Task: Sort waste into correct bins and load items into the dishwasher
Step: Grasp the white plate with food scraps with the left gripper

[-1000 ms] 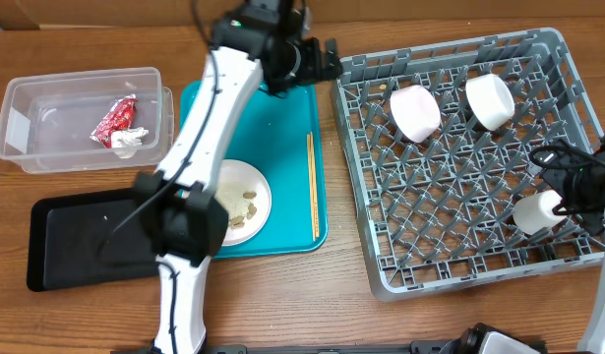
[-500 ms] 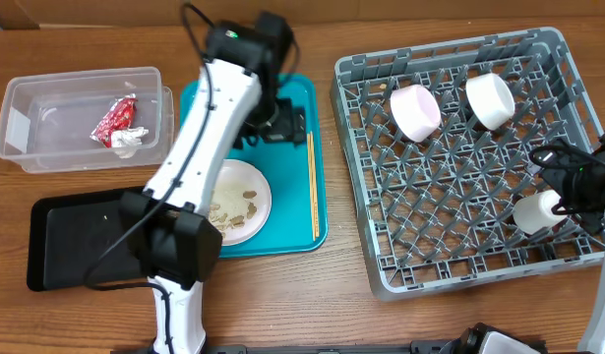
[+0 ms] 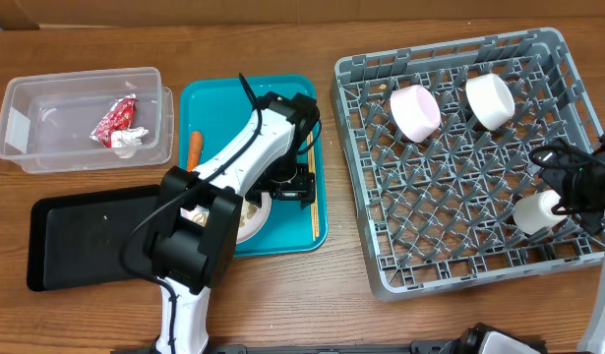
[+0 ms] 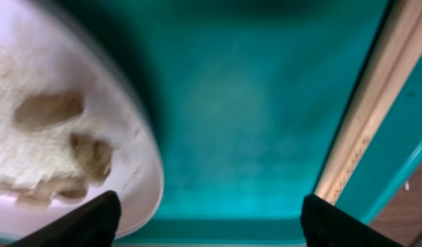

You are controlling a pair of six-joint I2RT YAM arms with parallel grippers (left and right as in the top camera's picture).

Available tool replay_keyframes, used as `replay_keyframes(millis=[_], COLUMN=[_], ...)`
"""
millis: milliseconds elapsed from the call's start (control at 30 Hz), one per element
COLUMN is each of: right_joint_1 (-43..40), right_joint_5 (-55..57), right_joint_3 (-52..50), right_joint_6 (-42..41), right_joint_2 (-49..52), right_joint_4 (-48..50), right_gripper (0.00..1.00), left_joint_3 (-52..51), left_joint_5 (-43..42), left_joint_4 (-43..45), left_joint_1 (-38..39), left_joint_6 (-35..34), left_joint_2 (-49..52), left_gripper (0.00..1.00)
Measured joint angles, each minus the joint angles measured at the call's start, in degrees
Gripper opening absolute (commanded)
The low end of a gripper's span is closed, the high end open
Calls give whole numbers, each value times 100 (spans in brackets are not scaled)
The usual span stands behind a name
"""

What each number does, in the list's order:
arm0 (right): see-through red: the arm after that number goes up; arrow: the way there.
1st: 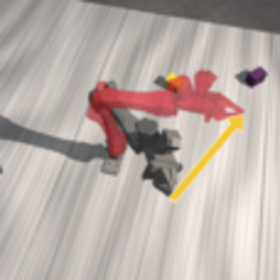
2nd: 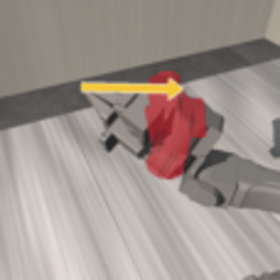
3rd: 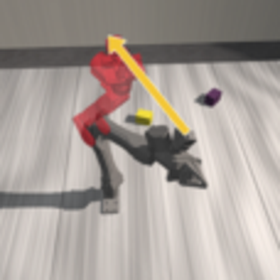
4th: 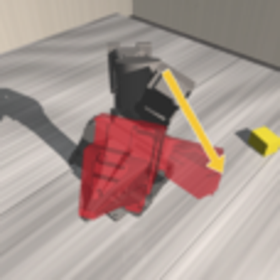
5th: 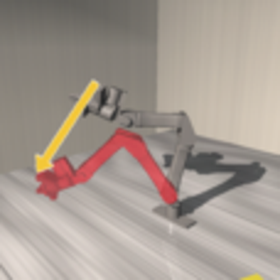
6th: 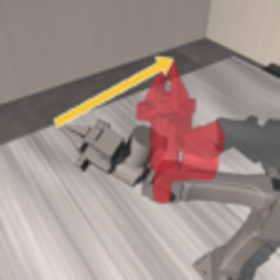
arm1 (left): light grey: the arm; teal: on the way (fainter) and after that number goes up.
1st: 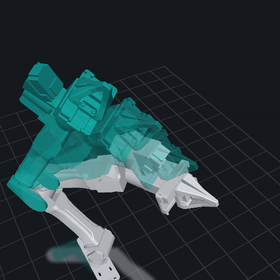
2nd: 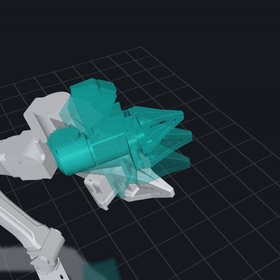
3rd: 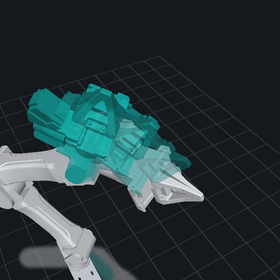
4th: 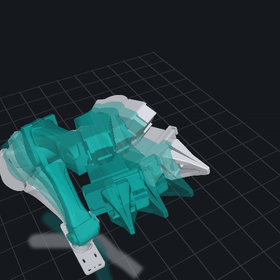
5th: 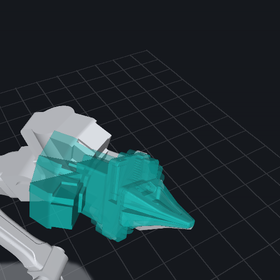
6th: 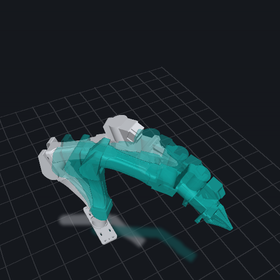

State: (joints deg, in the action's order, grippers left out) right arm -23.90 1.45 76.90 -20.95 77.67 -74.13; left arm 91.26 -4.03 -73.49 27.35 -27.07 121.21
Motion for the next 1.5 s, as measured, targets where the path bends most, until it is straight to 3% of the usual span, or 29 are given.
replay_keyframes(millis=[200,500,667,1033,1500], right_joint_1=[0,0,0,0,-2], right_joint_5=[-2,0,-2,-2,-2], right_joint_3=[0,0,0,0,0], right_joint_6=[0,2,2,4,4], right_joint_2=[-2,-2,-2,-4,-4], right_joint_4=[-2,4,0,-2,-2], right_gripper=[100,100,100,100,100], left_joint_3=[-673,-890,-894,-876,184], left_joint_5=[-15,516,1165,1528,2017], left_joint_4=[509,542,852,820,-717], left_joint_1=[0,2,42,44,26], left_joint_6=[-35,-37,39,101,-271], left_joint_2=[2,-87,-157,-168,-24], left_gripper=[58,6,4,4,4])
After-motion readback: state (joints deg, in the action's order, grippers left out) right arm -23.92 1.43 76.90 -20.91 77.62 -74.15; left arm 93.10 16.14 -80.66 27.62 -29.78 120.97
